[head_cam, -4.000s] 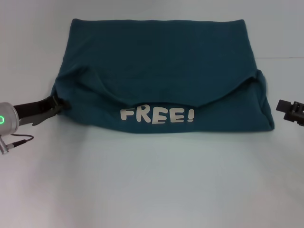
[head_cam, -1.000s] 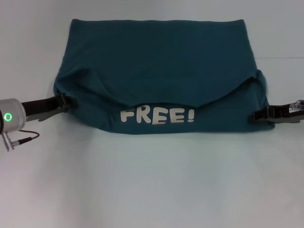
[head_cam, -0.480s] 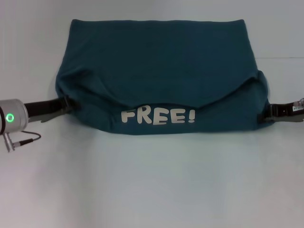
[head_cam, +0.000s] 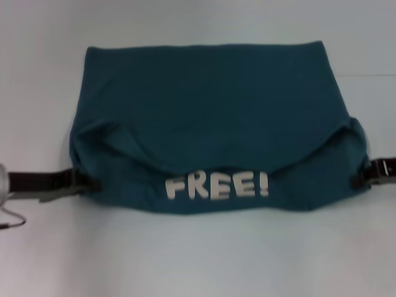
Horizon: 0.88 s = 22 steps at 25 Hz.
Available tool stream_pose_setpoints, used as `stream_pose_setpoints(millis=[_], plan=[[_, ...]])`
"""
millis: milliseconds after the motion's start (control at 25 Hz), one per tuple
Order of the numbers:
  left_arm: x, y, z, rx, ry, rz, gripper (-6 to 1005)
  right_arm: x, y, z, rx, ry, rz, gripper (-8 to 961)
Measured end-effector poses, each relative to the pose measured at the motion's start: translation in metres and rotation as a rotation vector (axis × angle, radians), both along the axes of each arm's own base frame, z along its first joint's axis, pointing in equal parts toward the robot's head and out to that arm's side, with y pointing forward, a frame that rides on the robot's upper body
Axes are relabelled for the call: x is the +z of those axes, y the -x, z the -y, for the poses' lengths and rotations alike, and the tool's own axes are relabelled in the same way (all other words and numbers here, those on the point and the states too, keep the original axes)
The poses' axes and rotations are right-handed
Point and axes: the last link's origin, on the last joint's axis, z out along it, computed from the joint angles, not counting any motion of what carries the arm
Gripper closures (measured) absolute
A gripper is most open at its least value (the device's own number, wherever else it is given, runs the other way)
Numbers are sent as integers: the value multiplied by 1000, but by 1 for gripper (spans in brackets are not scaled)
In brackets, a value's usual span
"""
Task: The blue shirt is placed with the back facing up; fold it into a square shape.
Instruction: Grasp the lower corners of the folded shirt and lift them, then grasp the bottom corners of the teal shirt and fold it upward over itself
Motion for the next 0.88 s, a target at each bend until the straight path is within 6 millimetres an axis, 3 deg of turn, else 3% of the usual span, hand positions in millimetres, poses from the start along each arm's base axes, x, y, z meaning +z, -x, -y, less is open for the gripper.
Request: stream_pose_setpoints(millis=[560, 880], plan=[[28, 18, 82, 61, 279, 64, 936, 2, -13, 63, -59, 274, -96, 892], [30, 19, 88, 61, 335, 45, 936, 5, -14, 71, -67, 286, -137, 883]])
